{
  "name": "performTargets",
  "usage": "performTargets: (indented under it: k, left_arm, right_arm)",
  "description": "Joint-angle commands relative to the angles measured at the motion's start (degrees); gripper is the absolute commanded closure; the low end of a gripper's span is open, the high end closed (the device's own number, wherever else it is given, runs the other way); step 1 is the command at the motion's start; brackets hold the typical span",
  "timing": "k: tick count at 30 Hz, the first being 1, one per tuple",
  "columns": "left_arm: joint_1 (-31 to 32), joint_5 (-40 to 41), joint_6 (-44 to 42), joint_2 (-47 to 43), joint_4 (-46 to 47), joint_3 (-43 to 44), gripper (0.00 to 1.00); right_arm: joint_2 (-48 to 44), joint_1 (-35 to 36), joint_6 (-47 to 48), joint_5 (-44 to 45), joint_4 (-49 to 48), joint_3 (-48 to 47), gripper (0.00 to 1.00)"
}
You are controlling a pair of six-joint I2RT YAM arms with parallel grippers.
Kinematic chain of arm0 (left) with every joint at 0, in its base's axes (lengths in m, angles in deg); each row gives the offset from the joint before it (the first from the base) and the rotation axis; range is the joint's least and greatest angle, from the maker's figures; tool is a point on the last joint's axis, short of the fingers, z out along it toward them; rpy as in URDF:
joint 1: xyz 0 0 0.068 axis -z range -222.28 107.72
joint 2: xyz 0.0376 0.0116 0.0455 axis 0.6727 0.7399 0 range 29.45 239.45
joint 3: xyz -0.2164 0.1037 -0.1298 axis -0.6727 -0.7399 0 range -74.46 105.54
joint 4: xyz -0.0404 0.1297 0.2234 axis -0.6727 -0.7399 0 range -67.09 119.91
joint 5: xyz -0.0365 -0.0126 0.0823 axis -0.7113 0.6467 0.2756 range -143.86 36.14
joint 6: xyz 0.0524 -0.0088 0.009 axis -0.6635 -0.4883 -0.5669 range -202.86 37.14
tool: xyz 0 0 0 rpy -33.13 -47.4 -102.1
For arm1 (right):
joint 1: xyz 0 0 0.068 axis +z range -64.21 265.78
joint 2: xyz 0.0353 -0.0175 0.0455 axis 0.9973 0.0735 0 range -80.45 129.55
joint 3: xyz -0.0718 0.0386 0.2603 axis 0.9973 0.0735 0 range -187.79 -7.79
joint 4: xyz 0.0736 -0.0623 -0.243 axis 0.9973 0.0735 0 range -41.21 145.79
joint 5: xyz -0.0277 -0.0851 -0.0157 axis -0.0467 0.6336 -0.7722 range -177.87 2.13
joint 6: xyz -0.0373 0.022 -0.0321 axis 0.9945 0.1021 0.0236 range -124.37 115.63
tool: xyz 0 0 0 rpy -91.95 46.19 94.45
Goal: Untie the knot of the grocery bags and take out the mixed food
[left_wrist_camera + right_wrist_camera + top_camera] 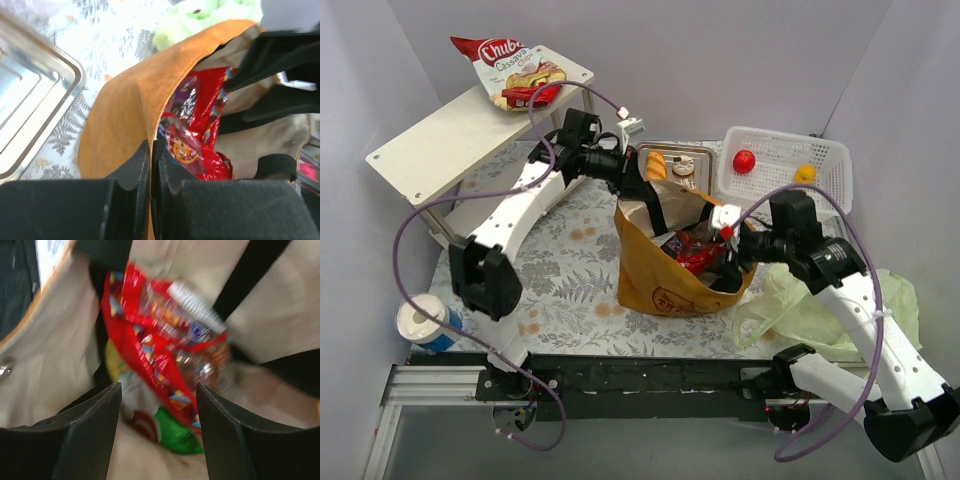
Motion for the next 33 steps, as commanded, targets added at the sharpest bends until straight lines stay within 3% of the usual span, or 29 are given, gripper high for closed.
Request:
performTargets:
  k: [1,2,6,11,15,22,26,27,30,31,33]
  left_arm:
    - [-0.37,-3.83,1.54,-20.93,15.07,-13.53,1.0]
    - [-0.19,-4.26,-0.03,-26.01,16.25,-16.95,1.0]
    - [0.33,-3.13,-3.99,-32.63,17.05,-27.77,1.0]
    - [1.82,-1.02,-6.72,-32.83,18.37,-28.24,1.0]
    - [2.53,-0.23,-6.46,-31.33,18.63,-27.27,1.0]
    - [2.88,0.57,-6.02,-30.72,20.3,-28.59,1.0]
    - [2.88,0.92,-6.46,-30.54,20.39,-29.2,1.0]
    - [2.88,0.92,-6.46,-30.45,20.57,-29.47,1.0]
    - [2.88,1.18,-6.46,-29.93,20.66,-30.26,1.0]
    - [2.88,1.27,-6.72,-29.84,20.74,-30.35,1.0]
    - [2.88,1.88,-7.6,-29.14,20.74,-30.7,1.0]
  right_arm:
    - [-5.38,3.94,16.77,7.1,14.97,5.52,0.32]
    - [-6.17,4.21,17.85,8.33,16.99,6.31,0.32]
    - [-8.02,5.61,20.05,10.18,17.01,10.61,0.32]
    - [-6.18,6.49,13.73,8.61,7.97,8.7,0.35]
    - [-0.48,9.39,19.4,10.88,6.55,4.48,0.33]
    - [1.03,19.83,32.95,24.56,2.43,8.33,0.29]
    - [0.94,23.63,34.99,36.53,-11.15,14.92,0.31]
    - [0.77,24.07,34.99,38.9,-13.99,16.76,0.34]
    - [1.03,24.42,34.56,41.82,-16.65,14.34,0.63]
    - [1.03,24.42,34.12,41.74,-16.05,13.1,0.8]
    - [0.59,24.42,32.01,40.43,-10.72,9.24,0.92]
